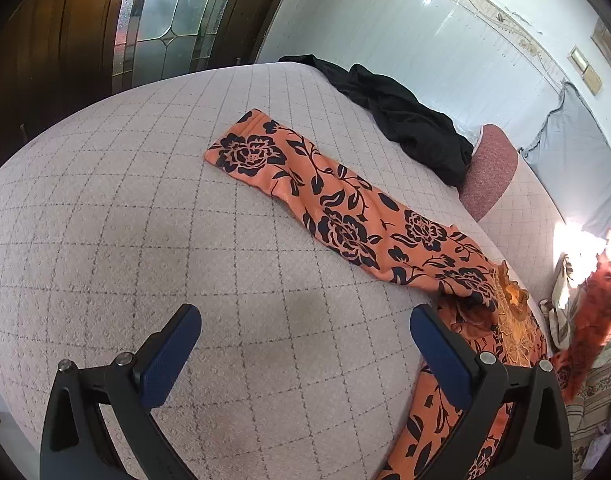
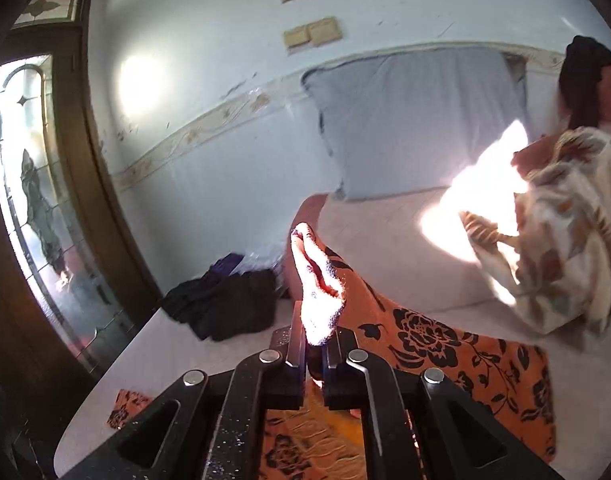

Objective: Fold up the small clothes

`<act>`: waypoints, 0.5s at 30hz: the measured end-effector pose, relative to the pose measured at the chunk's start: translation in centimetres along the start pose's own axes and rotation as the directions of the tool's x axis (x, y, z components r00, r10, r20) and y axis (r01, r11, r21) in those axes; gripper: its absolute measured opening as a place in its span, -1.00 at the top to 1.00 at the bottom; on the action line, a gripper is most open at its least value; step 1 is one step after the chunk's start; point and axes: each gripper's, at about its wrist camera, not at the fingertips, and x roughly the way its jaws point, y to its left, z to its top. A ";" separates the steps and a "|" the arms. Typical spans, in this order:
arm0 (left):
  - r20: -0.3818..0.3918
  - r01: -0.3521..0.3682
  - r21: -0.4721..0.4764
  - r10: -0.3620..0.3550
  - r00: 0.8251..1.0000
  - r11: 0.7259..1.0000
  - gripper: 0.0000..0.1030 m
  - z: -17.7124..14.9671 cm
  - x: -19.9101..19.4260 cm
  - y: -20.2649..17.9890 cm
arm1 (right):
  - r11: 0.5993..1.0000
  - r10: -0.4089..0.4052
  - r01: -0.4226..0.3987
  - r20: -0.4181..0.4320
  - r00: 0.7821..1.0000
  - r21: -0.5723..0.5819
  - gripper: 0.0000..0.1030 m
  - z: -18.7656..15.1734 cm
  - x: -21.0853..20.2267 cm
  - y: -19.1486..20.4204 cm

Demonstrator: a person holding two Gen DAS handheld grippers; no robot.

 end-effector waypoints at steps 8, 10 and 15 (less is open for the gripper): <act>0.001 0.007 0.035 -0.007 1.000 0.999 -1.00 -0.2 0.1 -0.5 | 0.999 0.032 -0.021 -0.413 0.910 0.031 0.82 -16.8 14.3 2.0; 0.000 0.010 0.034 -0.010 1.000 0.999 -1.00 -0.1 0.2 -0.6 | 0.997 0.069 -0.051 -0.483 0.873 0.052 0.82 -19.0 15.1 2.2; 0.001 0.025 0.044 -0.025 1.000 0.999 -1.00 -0.4 0.2 -1.3 | 0.996 0.078 -0.057 -0.434 0.898 0.062 0.45 -17.0 13.3 1.5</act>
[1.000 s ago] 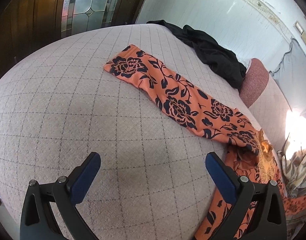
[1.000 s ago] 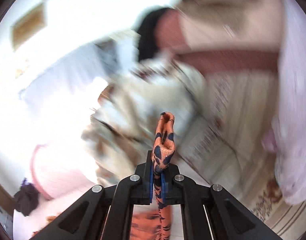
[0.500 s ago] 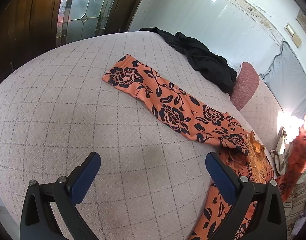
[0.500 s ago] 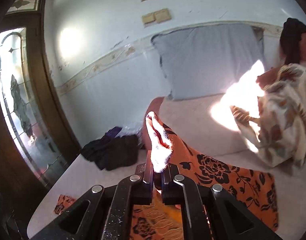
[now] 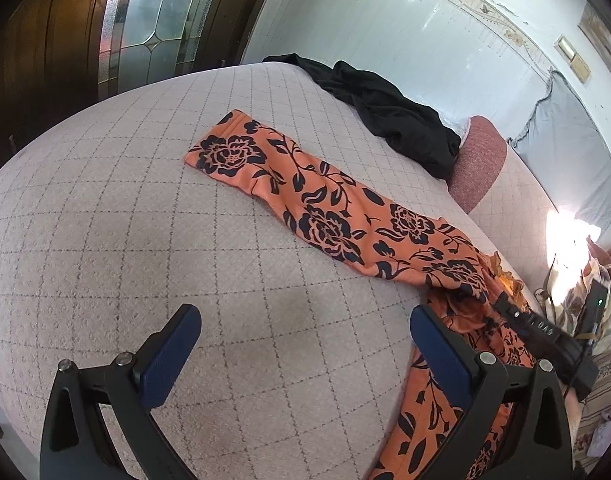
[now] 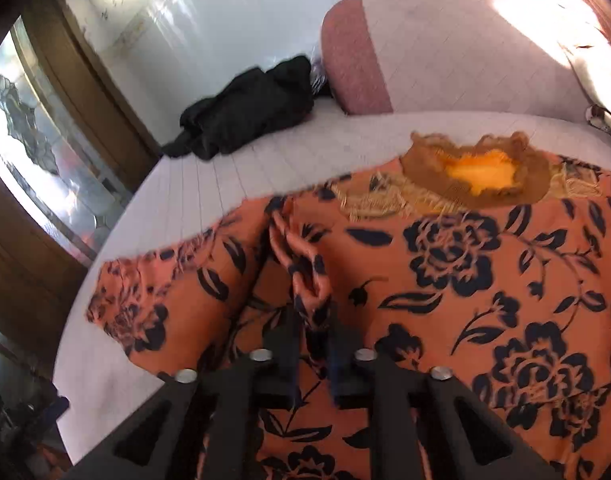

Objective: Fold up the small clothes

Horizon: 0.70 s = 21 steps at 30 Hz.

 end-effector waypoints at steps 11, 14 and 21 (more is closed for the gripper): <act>0.000 0.019 -0.023 -0.019 1.000 1.000 -1.00 0.3 -0.2 0.9 | 0.999 0.030 -0.030 -0.018 0.999 -0.030 -0.54 0.5 1.1 1.7; -0.002 0.027 -0.025 -0.027 1.000 0.999 -1.00 0.4 -0.2 1.0 | 0.992 0.126 -0.129 -0.161 0.979 -0.008 -0.55 -0.2 3.2 2.2; -0.006 0.045 -0.087 -0.046 0.999 0.995 -1.00 0.6 -0.4 2.4 | 0.985 0.163 -0.160 -0.038 0.986 0.059 -0.55 1.6 1.0 2.4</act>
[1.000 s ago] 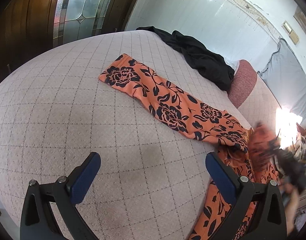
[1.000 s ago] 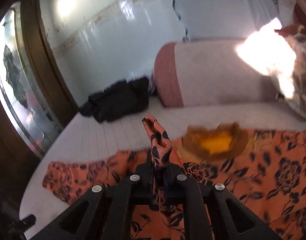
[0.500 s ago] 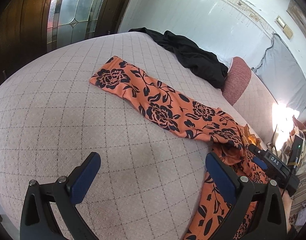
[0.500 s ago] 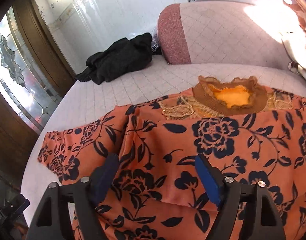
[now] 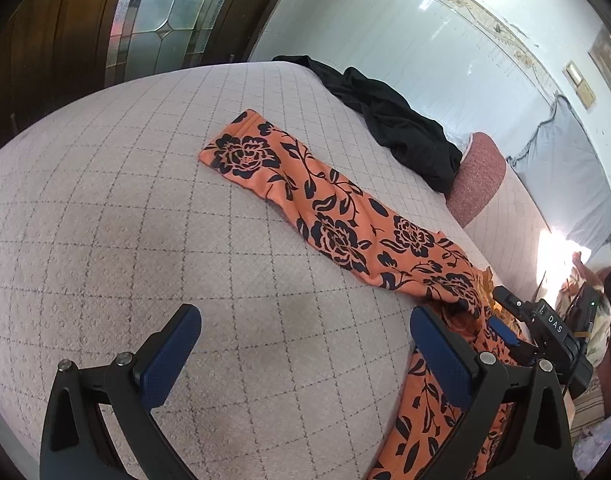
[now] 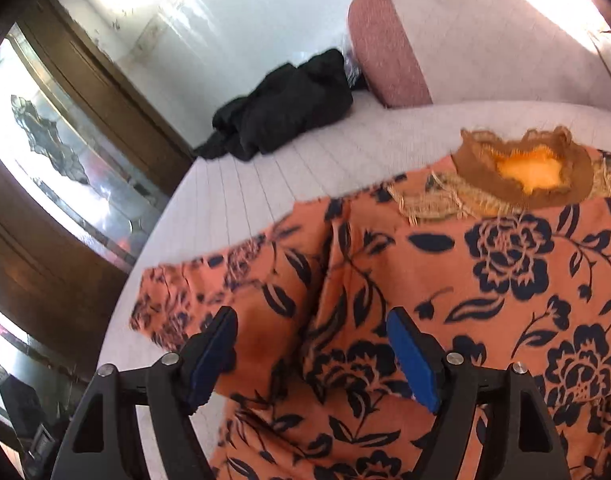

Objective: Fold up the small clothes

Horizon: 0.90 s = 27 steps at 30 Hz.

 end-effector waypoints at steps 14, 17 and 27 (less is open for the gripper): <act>-0.018 0.204 -0.262 -0.216 0.976 0.943 -1.00 6.4 3.1 5.4 | 0.996 0.087 -0.086 -0.028 0.996 0.040 -0.56 -6.9 -8.2 -3.3; -0.039 0.206 -0.303 -0.228 0.973 0.931 -1.00 8.8 6.1 6.1 | 0.995 0.077 -0.076 -0.013 0.997 0.064 -0.56 -10.1 -12.0 -5.6; -0.013 0.133 -0.370 -0.149 0.989 0.919 -0.92 11.1 9.7 6.1 | 0.980 0.090 -0.101 0.070 0.993 0.170 -0.56 -13.3 -16.4 -10.8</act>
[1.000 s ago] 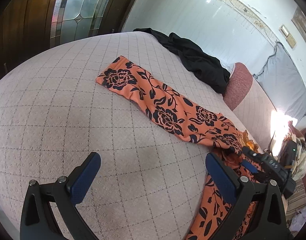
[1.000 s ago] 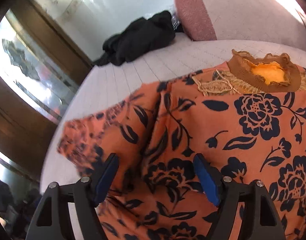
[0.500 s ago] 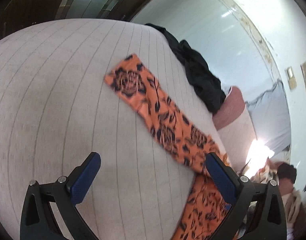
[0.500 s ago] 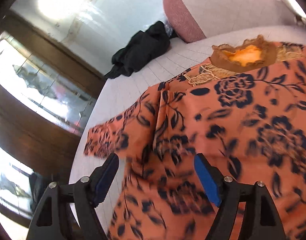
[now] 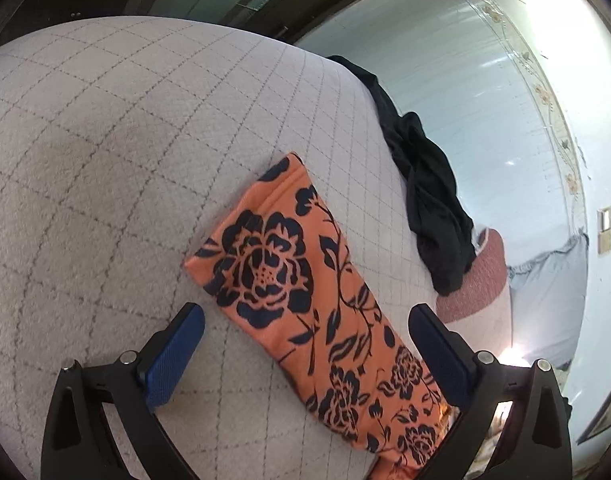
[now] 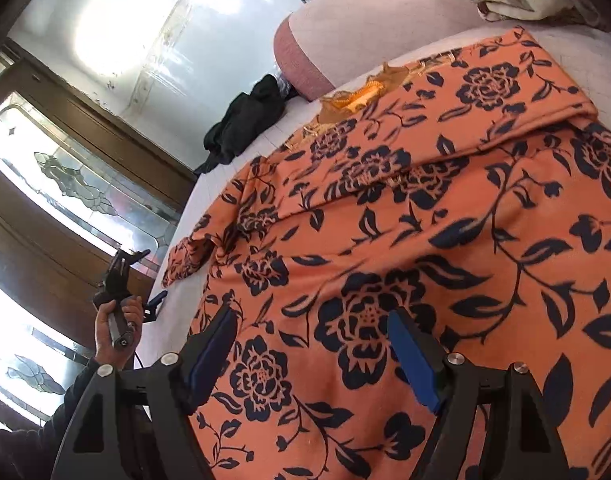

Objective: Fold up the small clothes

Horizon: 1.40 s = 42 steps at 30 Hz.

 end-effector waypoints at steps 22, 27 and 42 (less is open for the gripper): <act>0.253 -0.066 0.633 -0.125 0.959 0.771 0.85 -7.5 -9.3 -28.0 | 0.997 0.057 -0.063 0.124 0.991 0.044 -0.56 1.2 -2.9 -1.5; 0.218 0.060 0.745 -0.327 0.920 0.664 0.85 -14.2 -13.5 -37.8 | 0.995 0.071 -0.081 0.169 0.983 0.058 -0.56 1.4 -4.6 -2.1; -0.222 0.152 0.894 0.122 0.967 0.421 -0.44 -36.0 5.8 -34.4 | 0.974 0.049 -0.107 0.275 0.960 0.198 -0.58 1.9 -8.6 -6.1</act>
